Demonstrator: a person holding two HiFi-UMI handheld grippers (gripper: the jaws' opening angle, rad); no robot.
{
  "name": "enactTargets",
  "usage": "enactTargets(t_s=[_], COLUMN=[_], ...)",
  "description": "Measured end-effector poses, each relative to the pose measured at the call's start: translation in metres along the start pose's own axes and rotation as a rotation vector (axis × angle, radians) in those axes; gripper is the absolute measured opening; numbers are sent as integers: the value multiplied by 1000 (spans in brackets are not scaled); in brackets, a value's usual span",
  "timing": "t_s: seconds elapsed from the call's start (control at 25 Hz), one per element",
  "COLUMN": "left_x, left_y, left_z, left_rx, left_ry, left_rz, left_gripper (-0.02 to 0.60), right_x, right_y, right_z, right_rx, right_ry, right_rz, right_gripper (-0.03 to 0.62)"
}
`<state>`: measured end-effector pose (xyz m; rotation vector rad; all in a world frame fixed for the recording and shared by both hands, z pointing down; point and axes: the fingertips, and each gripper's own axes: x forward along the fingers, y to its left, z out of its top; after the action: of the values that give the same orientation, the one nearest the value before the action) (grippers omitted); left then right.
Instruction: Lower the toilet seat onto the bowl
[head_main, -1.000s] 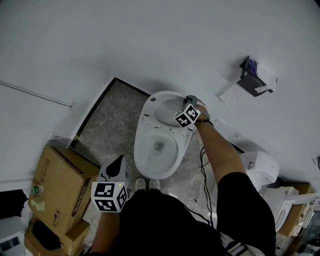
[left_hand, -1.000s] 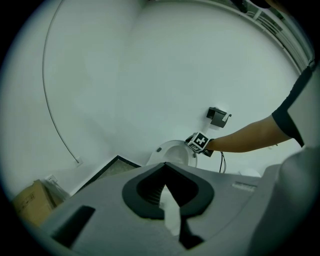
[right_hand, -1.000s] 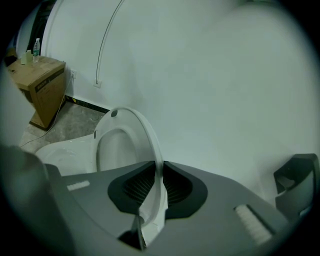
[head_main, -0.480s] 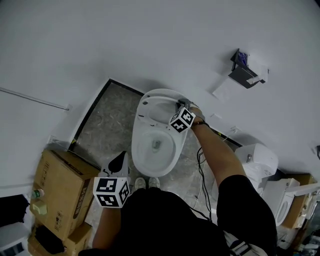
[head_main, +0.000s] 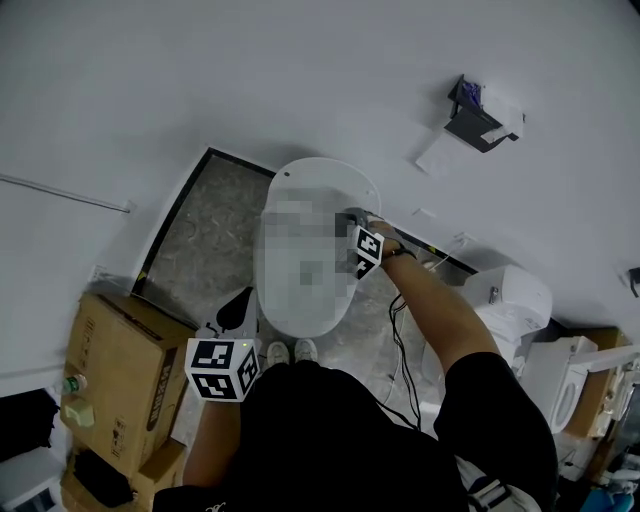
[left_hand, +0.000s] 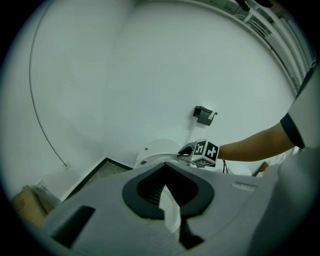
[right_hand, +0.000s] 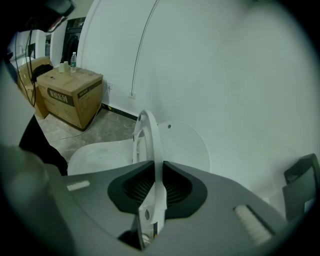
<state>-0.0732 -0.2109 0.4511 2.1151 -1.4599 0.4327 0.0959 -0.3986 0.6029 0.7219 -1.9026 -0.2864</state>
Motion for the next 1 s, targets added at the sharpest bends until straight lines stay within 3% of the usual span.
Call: enactTargets(t_s=[0.24, 0.44, 1.0], left_x=[-2, -6, -8], left_y=[-2, 0, 23], left_z=[-13, -28, -102], left_rx=[-10, -28, -124], left_ry=[17, 35, 136], left_rz=[-24, -35, -21], left_gripper=[8, 9, 8], right_x=[-21, -37, -18], right_y=[59, 132, 275], right_z=[-2, -9, -48], right_rx=[-32, -80, -143], right_ry=[-17, 1, 112], right_rz=[94, 230, 457], right_gripper=[69, 78, 153])
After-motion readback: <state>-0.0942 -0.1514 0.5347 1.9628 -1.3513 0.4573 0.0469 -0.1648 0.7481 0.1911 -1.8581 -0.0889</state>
